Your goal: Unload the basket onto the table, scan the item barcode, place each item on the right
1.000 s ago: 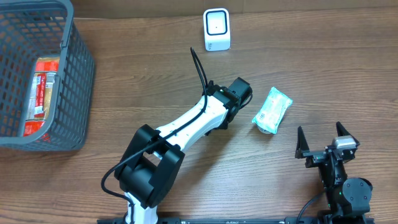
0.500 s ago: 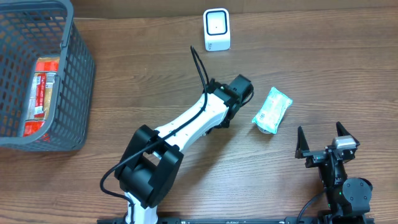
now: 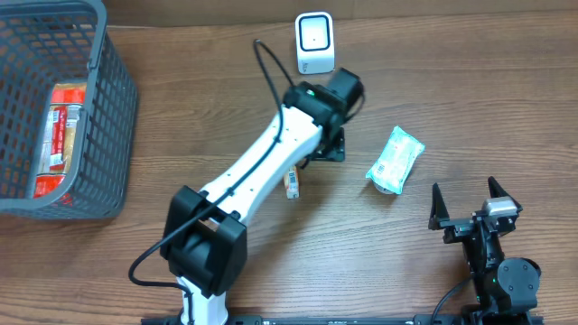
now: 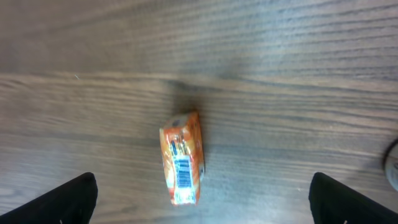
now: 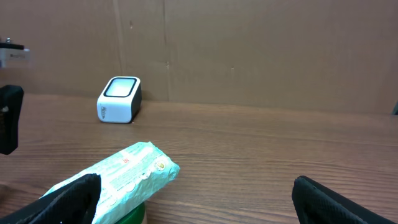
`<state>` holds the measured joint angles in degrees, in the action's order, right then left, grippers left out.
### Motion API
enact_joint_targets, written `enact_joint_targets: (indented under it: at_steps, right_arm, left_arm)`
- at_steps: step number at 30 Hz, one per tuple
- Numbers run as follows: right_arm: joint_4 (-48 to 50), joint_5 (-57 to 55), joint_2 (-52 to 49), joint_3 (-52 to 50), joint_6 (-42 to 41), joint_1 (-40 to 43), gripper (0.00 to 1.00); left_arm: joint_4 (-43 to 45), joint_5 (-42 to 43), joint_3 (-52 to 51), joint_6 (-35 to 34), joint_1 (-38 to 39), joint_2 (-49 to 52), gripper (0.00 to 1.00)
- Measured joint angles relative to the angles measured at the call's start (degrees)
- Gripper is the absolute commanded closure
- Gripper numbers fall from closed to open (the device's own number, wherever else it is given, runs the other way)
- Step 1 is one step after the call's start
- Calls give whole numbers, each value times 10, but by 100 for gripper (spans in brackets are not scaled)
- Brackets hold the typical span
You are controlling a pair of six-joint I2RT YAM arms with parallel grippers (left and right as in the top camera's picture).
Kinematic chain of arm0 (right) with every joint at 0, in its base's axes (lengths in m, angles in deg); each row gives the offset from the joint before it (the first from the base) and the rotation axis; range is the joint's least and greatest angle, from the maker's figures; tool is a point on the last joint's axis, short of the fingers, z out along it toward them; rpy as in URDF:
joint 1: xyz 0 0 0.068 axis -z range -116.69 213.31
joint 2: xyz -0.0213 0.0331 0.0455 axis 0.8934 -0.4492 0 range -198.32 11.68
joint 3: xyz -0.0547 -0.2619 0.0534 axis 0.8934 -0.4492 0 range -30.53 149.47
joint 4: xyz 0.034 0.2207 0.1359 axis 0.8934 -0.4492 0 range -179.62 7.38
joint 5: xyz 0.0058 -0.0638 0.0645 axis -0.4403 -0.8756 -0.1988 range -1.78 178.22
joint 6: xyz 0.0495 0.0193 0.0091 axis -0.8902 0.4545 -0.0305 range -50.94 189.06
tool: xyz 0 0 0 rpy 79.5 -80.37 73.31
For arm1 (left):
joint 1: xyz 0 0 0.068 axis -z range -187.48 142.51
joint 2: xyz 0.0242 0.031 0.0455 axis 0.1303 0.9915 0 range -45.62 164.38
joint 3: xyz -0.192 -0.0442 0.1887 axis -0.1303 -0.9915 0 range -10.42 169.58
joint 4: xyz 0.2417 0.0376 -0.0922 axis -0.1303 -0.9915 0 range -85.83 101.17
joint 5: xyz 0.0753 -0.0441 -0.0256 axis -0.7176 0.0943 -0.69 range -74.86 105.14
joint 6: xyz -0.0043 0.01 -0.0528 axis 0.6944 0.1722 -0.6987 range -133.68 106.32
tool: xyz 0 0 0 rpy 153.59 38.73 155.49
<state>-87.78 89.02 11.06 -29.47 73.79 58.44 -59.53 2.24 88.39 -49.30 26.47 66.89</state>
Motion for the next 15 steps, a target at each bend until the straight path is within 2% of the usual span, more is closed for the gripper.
enact_joint_targets:
  at_steps: [6,15]
  right_arm:
    - [0,0,0,0,0,0,0]
    - [0,0,0,0,0,0,0]
  left_arm:
    - [10,68,-37,-3,-44,0,0]
    - [111,134,-159,-18,-47,0,25]
